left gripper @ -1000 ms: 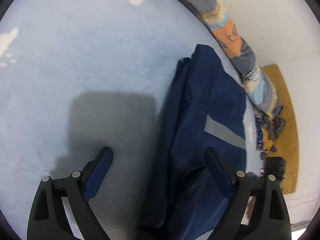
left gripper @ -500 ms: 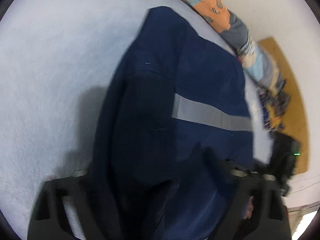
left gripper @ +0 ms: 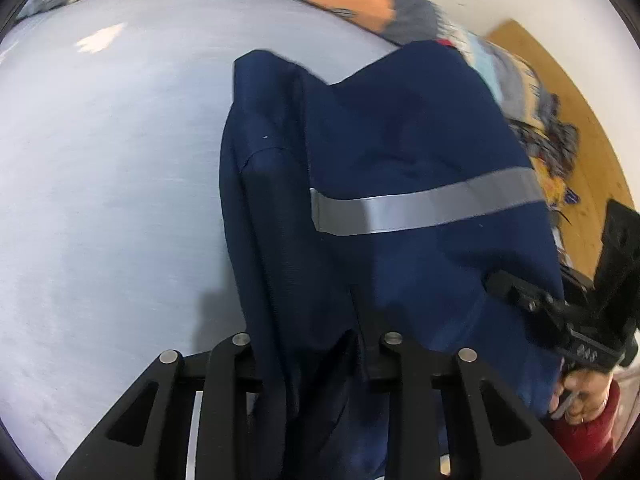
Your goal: Fold large clothes
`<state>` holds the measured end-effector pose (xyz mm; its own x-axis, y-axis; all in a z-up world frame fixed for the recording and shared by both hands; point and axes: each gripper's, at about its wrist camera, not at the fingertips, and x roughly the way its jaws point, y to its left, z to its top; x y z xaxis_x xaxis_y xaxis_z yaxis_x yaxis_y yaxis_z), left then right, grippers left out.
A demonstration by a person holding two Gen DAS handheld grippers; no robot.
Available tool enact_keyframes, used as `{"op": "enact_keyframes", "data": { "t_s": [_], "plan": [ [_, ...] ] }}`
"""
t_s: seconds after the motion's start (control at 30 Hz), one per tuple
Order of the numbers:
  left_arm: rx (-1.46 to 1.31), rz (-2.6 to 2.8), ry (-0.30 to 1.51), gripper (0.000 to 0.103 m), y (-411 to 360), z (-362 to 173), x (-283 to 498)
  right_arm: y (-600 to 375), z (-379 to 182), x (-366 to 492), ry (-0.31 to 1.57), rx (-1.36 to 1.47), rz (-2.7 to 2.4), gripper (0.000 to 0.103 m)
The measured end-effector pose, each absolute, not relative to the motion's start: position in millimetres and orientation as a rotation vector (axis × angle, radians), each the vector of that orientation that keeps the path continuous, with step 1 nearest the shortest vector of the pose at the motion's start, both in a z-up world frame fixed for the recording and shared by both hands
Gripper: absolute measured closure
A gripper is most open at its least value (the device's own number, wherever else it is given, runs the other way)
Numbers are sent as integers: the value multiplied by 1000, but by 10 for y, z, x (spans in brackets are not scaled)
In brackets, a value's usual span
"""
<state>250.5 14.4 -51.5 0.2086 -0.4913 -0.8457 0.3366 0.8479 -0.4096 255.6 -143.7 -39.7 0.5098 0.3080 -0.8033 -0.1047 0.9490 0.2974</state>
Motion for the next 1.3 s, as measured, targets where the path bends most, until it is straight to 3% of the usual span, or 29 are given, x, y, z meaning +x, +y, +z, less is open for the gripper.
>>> {"op": "enact_keyframes", "data": {
  "t_s": [0.5,0.67,0.73,0.97,1.1,1.3],
  "plan": [
    [-13,-711,1164,77,-784,-380,2017,-2359,-274,1756,983,243,143,56],
    [34,-669,1182,77,-781,-594,1973,-2500,-609,1788,1063,277,99,55],
    [61,-658,1183,76,-799,-618,1965,-2621,-824,1804,1130,351,75,48],
    [33,-641,1231,64,-803,-695,2018,-2836,-1050,1761,1205,510,44,32],
    [57,-624,1207,54,-667,-582,1961,-2828,-908,1708,1217,439,-6,31],
    [141,-544,1051,50,-449,-218,1702,-2590,-318,1313,1071,209,-89,33]
  ]
}}
